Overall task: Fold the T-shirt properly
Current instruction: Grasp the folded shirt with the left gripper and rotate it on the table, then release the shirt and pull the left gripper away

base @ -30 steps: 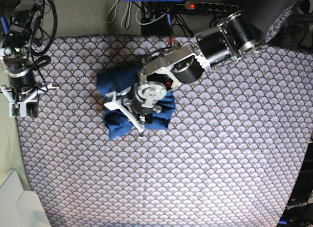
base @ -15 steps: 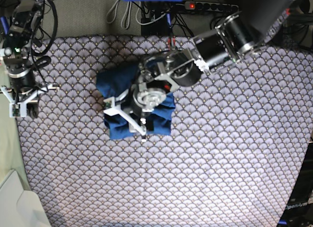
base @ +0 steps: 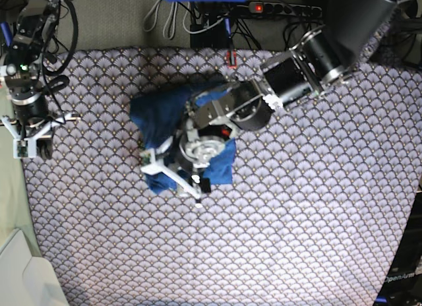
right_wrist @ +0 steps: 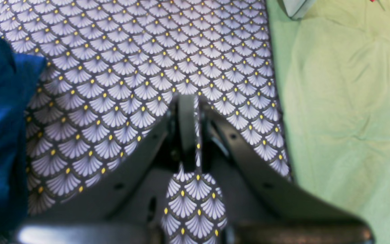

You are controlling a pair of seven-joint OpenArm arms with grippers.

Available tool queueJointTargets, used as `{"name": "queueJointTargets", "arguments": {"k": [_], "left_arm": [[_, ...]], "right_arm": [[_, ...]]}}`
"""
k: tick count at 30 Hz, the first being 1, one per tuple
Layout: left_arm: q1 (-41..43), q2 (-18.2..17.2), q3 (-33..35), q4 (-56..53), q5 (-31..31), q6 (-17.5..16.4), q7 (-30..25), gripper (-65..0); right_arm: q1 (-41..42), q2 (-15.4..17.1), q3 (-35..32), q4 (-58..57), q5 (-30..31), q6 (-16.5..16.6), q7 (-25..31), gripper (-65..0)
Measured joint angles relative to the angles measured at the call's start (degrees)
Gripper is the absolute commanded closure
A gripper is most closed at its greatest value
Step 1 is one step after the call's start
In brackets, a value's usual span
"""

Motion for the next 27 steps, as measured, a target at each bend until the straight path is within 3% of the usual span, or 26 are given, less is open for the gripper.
{"name": "queueJointTargets", "arguments": {"k": [11,15,19,27], "left_arm": [[-0.3,-0.4,-13.9,2.7,-0.1,-0.1,0.9,-36.8],[-0.5,-1.5,-23.3,8.1,-0.3,0.2,3.2,-36.9],[0.9,-6.0,-31.5,12.6,0.1,0.5,11.5,-36.9],[15.2,-17.0,-42.8,29.9,0.2,0.5,22.9,-36.7]], "right_arm": [[0.0,0.0,0.1,0.0,0.0,0.0,-0.1,0.0],[-0.7,0.1,0.2,0.0,0.0,0.0,0.2,-0.1],[-2.8,-0.2,-0.1,-0.3,-0.2,0.0,-0.3,-0.1],[-3.3,-5.5,-2.4,-7.4,0.1,0.1,0.1,0.0]]}}
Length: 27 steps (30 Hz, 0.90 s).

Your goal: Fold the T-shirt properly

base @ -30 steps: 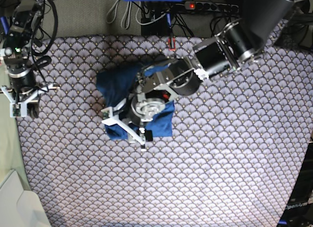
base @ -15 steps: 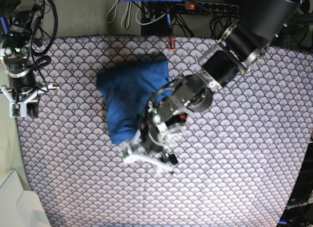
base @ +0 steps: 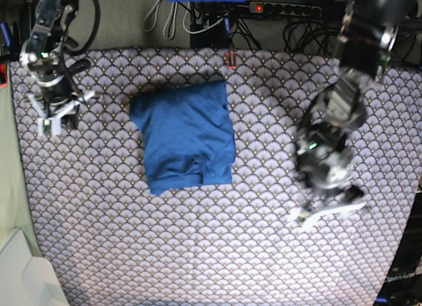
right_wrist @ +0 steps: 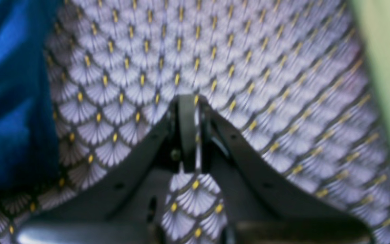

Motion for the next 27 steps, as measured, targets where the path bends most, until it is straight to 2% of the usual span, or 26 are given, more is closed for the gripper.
{"name": "queueJointTargets", "arguments": {"k": [4,7,12,18,27], "left_arm": [[9.3,-2.3,-11.4,5.6,0.2,-0.2,0.2,-36.7],[14.2,-2.0,-18.9,6.6,-0.3,-0.2,-1.4,-36.7],[20.1,-1.9,-28.3,7.1,0.1,0.0,-3.9,-36.7],[25.1,-1.8,-35.9,7.1,-0.3,-0.2,-10.5,-36.7],[27.2,-3.1,-38.3,7.1,-0.6,-0.3,-11.4,-36.7]], "right_arm": [[0.1,-1.9,-1.0,-3.7,-0.3,4.2,0.1,0.0],[0.0,-4.2,-2.1,-4.6,-0.3,6.5,0.0,0.0],[-1.2,-5.3,-7.7,-4.6,-0.3,6.5,0.7,0.0],[-4.1,-6.7,-13.2,-4.5,-0.3,5.8,1.1,0.0],[-9.6,-7.5,-18.6,-4.2,-0.1,5.4,8.2,0.0]]}}
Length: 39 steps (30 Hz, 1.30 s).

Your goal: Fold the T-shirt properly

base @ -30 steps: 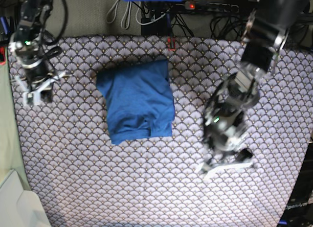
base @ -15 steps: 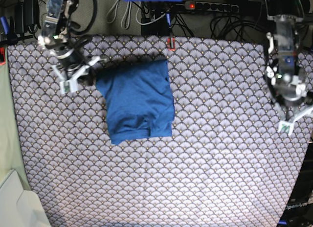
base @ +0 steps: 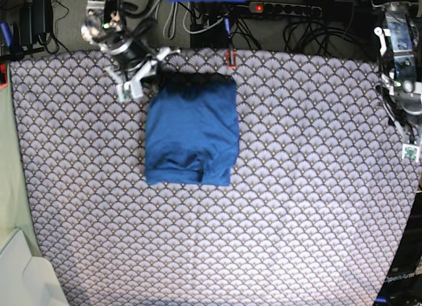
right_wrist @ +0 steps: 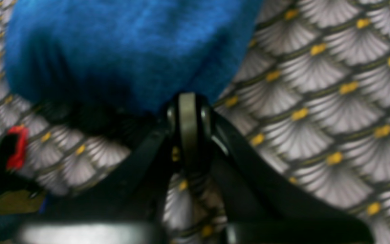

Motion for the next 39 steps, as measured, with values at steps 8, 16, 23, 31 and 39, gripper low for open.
{"name": "queueJointTargets", "arguments": {"k": [8,16,23,31,39], "left_arm": [[3.5,0.0,0.0,4.2,0.0,0.0,-0.1,-36.7],[9.5,0.3,0.0,5.0,-0.1,0.0,-0.3,-36.7],[17.5,2.2,0.0,5.3,-6.3,0.1,-0.7,-29.1],[24.2,9.9,0.2,5.2,-15.7,0.3,-0.8,-1.4],[25.1,18.9,0.4,2.2,-16.0,0.2,-2.9,-0.4]], "right_arm": [[-2.6,0.0,-0.6,0.0,0.0,0.0,3.4,0.0],[-2.8,0.0,11.2,0.0,0.0,0.0,7.3,0.0],[-5.8,-0.6,26.0,0.1,0.2,0.7,7.3,0.0],[-7.3,-4.1,41.2,-0.6,0.5,0.7,7.6,0.0],[-7.4,-3.5,41.2,-16.7,0.3,2.8,7.6,0.0]]}}
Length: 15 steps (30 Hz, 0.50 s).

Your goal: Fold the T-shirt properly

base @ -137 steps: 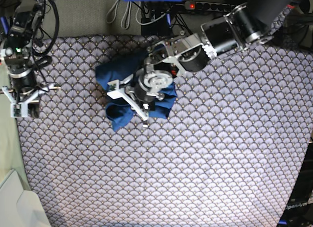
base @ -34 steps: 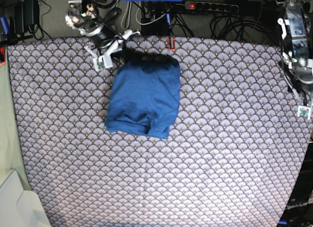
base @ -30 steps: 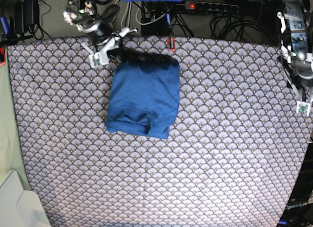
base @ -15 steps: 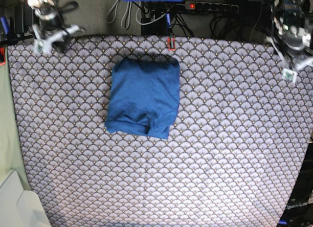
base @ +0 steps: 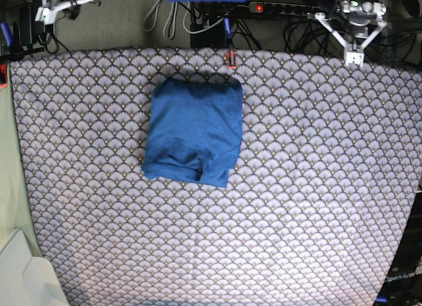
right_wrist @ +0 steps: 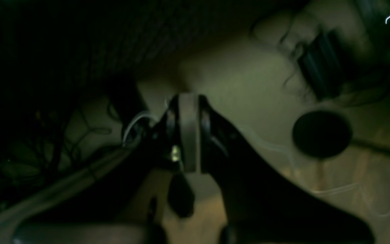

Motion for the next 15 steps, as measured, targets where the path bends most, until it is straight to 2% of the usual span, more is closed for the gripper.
{"name": "queueJointTargets", "arguments": {"k": [3,4,6,9,12,13,15], "left_arm": [[0.0,1.9,1.6,-7.9,0.6,0.5,-6.8,-0.4],[0.1,2.3,2.3,-11.0,0.3,0.8,-7.5,-0.4],[0.0,3.0,3.3,-17.8,-0.4,0.5,-13.0,-0.4],[-1.2,3.4,4.2,-29.5,0.7,1.4,-21.2,-0.4],[-3.5,3.9,4.6,-42.9,0.0,0.6,-32.1,-0.4],[-4.8,4.0,4.7,-47.9,0.2,0.5,-37.2,-0.4],[-7.4,4.0,4.7,-56.3,0.4,0.5,-43.5,-0.4]], "right_arm": [[2.3,3.2,-0.3,-9.7,0.5,-0.3,0.6,0.0],[3.0,4.0,-0.3,-12.3,0.0,-0.6,0.3,0.0],[5.1,5.8,-0.3,-19.0,-0.1,-0.8,0.2,0.0],[7.9,7.6,-0.4,-27.6,-0.4,1.4,2.3,0.0],[9.4,9.2,-4.6,-34.5,0.3,1.9,9.5,0.0],[9.6,9.4,-6.3,-37.0,0.4,2.0,12.5,0.0],[9.6,9.4,-9.4,-41.9,0.4,1.9,17.8,0.0]]}}
